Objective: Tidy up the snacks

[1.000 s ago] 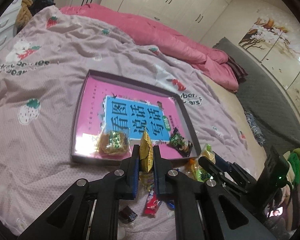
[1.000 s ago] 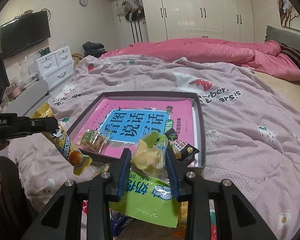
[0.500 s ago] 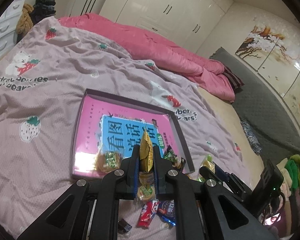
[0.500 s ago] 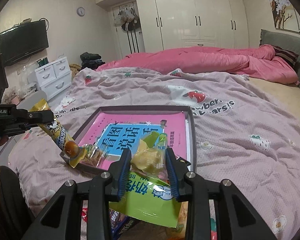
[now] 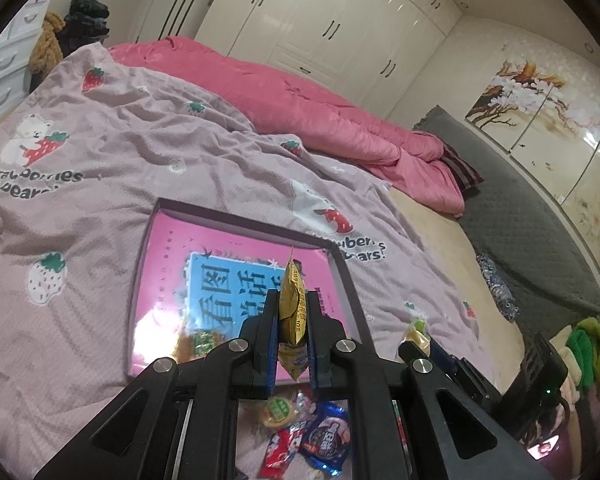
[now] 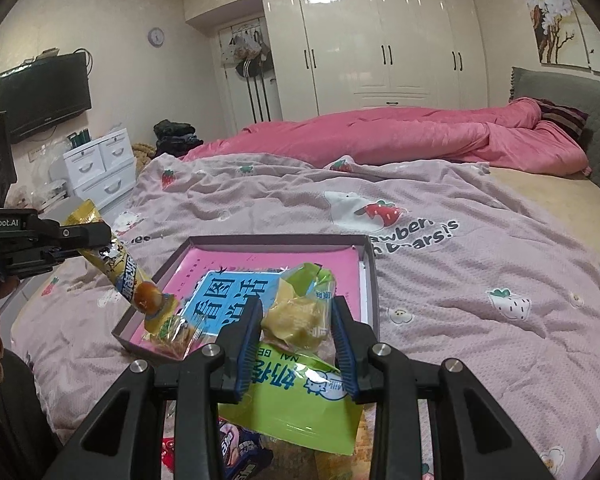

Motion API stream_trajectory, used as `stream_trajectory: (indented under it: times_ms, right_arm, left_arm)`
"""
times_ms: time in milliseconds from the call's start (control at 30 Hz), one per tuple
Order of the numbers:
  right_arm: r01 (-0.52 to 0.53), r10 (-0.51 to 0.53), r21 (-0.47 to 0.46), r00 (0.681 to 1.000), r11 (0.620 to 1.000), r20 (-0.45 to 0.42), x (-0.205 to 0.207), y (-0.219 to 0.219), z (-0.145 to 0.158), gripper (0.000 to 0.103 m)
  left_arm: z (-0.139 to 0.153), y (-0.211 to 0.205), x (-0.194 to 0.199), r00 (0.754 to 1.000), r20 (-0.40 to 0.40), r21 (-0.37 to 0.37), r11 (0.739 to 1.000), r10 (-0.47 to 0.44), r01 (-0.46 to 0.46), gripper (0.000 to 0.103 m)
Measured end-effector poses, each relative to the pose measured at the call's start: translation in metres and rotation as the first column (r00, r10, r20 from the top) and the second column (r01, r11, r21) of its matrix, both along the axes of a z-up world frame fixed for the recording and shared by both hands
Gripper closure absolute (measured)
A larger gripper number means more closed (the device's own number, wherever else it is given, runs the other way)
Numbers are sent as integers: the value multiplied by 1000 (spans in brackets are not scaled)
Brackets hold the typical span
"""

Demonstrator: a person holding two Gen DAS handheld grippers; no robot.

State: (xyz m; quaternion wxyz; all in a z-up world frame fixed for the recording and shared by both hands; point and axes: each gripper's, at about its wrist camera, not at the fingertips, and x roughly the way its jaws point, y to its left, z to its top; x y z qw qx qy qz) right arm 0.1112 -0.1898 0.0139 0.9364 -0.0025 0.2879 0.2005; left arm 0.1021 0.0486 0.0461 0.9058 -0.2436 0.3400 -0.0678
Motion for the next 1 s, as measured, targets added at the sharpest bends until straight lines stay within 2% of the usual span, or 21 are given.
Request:
stream_trajectory:
  times_ms: [267,733,1000]
  right_arm:
    - [21,-21,23,1000,1000,-9,6,-6,-1,68]
    - [46,-44,47,999,998,-28,18,-9,-5,68]
    - [60,-57,54,997,997,-52,31,-9,-11,68]
  left_arm:
    - [-10,-9,18,1000,13,-16,1000,-7,7,92]
    - [-50,-12,45,998,-58,-56,998,-24,20,92]
    - [-70,-13,52,995,-102,-43,999,-20,16,92]
